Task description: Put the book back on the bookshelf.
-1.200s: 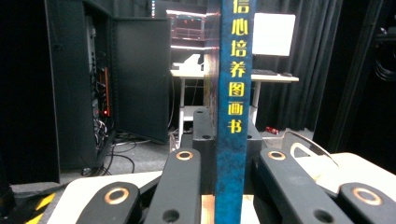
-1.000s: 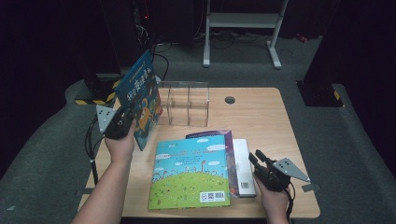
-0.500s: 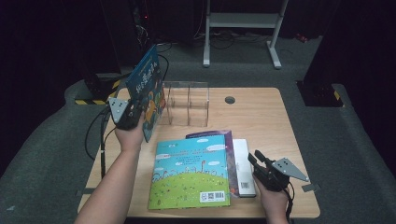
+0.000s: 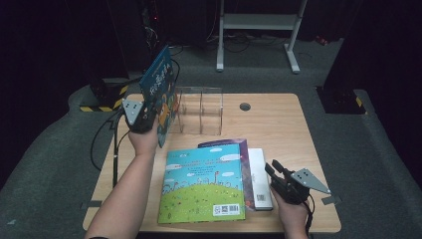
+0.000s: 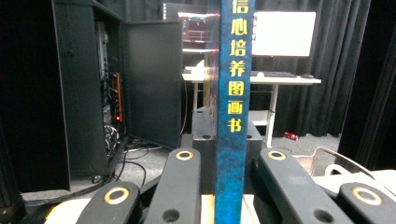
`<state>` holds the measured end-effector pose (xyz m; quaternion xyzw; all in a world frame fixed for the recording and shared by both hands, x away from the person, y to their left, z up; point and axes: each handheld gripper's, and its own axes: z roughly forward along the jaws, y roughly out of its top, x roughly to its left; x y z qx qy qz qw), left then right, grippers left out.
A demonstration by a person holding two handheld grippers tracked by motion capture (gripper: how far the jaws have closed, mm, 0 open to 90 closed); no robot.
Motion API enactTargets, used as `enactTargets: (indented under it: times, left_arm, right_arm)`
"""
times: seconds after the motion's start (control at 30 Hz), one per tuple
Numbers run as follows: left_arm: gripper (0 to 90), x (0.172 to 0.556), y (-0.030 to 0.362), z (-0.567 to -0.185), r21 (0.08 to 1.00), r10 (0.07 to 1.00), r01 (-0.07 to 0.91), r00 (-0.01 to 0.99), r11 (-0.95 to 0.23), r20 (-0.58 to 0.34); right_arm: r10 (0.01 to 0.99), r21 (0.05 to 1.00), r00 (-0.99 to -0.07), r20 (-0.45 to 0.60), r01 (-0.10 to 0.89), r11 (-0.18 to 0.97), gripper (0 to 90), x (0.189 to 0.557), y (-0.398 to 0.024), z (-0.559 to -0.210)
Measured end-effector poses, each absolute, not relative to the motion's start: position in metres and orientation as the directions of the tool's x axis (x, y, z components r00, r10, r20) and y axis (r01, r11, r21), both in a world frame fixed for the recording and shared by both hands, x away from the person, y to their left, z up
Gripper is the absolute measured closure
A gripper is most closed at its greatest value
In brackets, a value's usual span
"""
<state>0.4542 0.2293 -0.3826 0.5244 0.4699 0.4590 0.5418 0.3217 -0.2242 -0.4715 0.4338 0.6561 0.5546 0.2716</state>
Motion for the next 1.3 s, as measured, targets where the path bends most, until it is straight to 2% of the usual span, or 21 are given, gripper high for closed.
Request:
enactTargets:
  times: [0.3,1.3]
  left_arm:
    - [83.0,0.456,0.226,-0.387,1.0,0.991,-0.016,0.133,0.008,-0.006]
    - [83.0,0.459,0.231,-0.406,0.999,0.993,-0.034,0.111,0.034,-0.03]
  right_arm:
    - [0.871,0.963,-0.474,0.126,0.27,0.007,65.6,0.322,-0.224,-0.472]
    - [0.871,0.961,-0.477,0.121,0.277,0.019,66.0,0.323,-0.222,-0.474]
